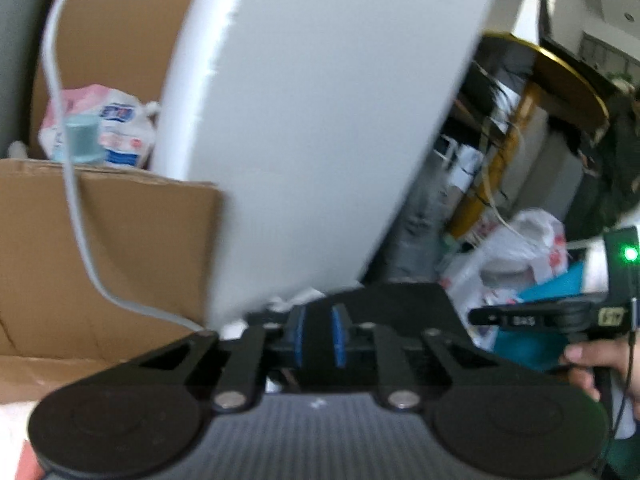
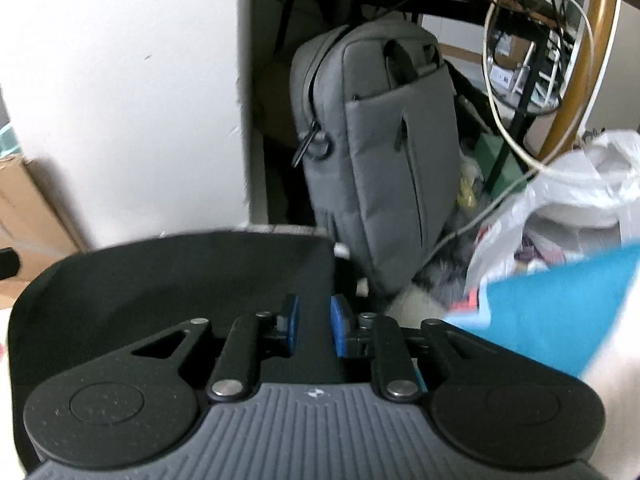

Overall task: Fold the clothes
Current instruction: 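Lower the folded trousers onto the bed corner with both tools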

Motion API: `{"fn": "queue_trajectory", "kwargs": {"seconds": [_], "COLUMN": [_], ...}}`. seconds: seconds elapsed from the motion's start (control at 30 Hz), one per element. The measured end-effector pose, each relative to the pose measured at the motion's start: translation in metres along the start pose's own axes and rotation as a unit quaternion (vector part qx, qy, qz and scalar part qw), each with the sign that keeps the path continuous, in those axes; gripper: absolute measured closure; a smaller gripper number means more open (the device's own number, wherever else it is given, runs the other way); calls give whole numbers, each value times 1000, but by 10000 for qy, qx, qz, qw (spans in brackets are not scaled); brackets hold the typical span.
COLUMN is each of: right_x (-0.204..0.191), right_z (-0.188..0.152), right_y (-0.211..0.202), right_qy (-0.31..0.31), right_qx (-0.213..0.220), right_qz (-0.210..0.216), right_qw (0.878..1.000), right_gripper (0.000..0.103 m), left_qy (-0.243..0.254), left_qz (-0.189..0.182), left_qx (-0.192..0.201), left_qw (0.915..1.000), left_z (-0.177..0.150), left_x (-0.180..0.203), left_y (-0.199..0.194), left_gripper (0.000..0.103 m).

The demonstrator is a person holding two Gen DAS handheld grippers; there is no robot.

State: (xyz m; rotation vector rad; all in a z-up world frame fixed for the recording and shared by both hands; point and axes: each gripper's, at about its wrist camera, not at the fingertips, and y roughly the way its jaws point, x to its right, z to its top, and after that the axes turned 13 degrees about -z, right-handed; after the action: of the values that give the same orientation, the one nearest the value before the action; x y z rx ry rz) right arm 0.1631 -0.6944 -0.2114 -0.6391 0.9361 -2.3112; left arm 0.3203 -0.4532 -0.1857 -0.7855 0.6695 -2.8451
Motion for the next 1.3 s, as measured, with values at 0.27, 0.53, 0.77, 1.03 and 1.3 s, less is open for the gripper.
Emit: {"fn": "queue_trajectory", "kwargs": {"seconds": [0.27,0.53,0.77,1.03,1.3], "right_x": [-15,-30,-23,-7,5], "right_z": [-36,-53,-61,-94,-112], "right_y": [-16,9,14,-11,-54], "right_qy": [-258,-386,-268,-312,-144], "right_qx": [-273,-438,-414,-694,-856], "right_qz": [159,152,115,-88,-12], "right_qw": [9992,9982,9987,9971,9962], "right_gripper": [83,83,83,83,83], "left_qy": [509,400,48,217,44], "left_qz": [-126,37,230,631,439], "left_qx": [-415,-680,-723,-645,-806], "left_qw": [9978,9969,9971,9957,9958], "left_z": [-25,-53,-66,-55,-72], "left_x": [17,-9,-32,-6,27], "left_y": [1,18,28,3,-22], "left_gripper": [95,101,101,99,97]}}
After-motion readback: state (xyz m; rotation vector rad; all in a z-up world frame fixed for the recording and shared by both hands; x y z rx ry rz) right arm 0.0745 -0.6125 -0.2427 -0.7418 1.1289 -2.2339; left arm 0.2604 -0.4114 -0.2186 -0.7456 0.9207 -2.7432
